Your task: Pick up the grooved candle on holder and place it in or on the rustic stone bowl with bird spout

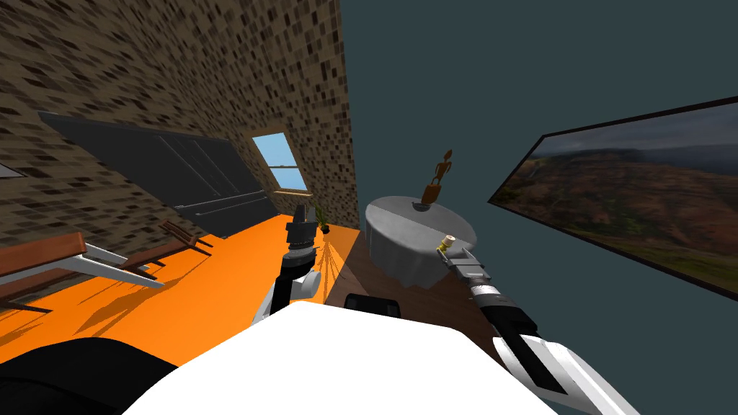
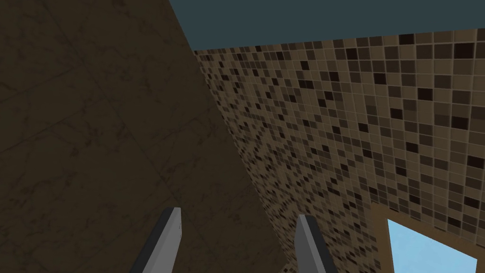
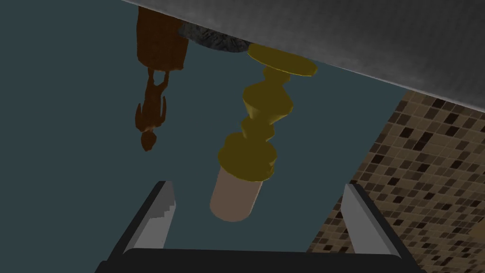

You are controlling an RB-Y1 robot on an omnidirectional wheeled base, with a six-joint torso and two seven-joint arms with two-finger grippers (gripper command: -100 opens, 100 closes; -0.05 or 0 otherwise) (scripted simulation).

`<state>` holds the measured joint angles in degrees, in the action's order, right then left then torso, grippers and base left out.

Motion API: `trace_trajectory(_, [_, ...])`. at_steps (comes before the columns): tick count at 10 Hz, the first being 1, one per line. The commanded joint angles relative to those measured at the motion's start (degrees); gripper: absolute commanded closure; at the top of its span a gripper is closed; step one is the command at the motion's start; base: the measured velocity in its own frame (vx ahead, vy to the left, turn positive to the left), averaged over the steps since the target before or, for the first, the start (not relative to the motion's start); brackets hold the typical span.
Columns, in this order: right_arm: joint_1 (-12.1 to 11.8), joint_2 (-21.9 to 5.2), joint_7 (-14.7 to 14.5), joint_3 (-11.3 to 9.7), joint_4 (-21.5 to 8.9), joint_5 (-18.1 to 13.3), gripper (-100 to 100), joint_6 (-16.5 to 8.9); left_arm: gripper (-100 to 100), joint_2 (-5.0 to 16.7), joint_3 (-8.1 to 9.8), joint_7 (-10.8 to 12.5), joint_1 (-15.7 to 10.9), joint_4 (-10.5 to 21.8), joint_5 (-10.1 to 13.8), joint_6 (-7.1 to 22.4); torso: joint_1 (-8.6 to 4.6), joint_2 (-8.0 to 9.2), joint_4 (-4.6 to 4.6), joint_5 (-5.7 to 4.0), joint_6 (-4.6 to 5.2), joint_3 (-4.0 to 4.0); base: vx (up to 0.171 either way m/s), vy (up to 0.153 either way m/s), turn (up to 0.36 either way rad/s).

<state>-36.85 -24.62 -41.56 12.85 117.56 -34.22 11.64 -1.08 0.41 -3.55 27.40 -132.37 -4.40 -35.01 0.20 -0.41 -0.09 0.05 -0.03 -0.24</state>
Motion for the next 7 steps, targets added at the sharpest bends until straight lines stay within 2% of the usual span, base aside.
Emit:
trace_trajectory(1, [0.5,-1.2,-2.1,1.2,-0.6,-1.8,-100,-0.6,0,0.0,0.0,0.0,0.0,0.0,0.0,0.0,0.0,0.0,0.0,0.0,0.0,0.0,0.091,0.063,-0.133])
trace_trajectory(2, [0.7,-1.6,-2.7,1.6,-0.9,-2.3,-100,-0.8,0,0.0,0.0,0.0,0.0,0.0,0.0,0.0,-0.02,-0.02,0.0,0.0,0.0,-0.01,0.075,0.045,-0.051])
trace_trajectory(3, [0.5,-1.4,-2.0,1.2,-0.6,-1.9,-100,-0.8,0,0.0,0.0,0.0,0.0,0.0,0.0,0.0,-0.07,0.01,0.0,-0.01,-0.01,0.0,0.03,0.017,-0.003])
trace_trajectory(4, [0.6,-1.4,-2.2,1.3,-0.6,-1.9,0,-0.8,0,0.0,0.0,0.0,0.0,0.0,0.0,0.0,-0.16,0.15,0.03,-0.03,-0.02,0.08,0.006,0.004,0.0])
trace_trajectory(5, [0.6,-1.4,-2.2,1.3,-0.6,-1.9,-100,-0.8,0,0.0,0.0,0.0,0.0,0.0,0.0,0.0,-0.22,0.25,0.05,-0.05,-0.01,0.14,0.0,0.0,0.0])
trace_trajectory(6, [0.6,-1.4,-2.2,1.3,-0.6,-1.9,100,-0.8,0,0.0,0.0,0.0,0.0,0.0,0.0,0.0,-0.24,0.29,0.06,-0.05,-0.01,0.16,0.0,0.0,0.0])
trace_trajectory(7, [0.6,-1.4,-2.2,1.3,-0.6,-1.9,100,-0.8,0,0.0,0.0,0.0,0.0,0.0,0.0,0.0,-0.25,0.31,0.07,-0.06,-0.01,0.18,0.0,0.0,0.0])
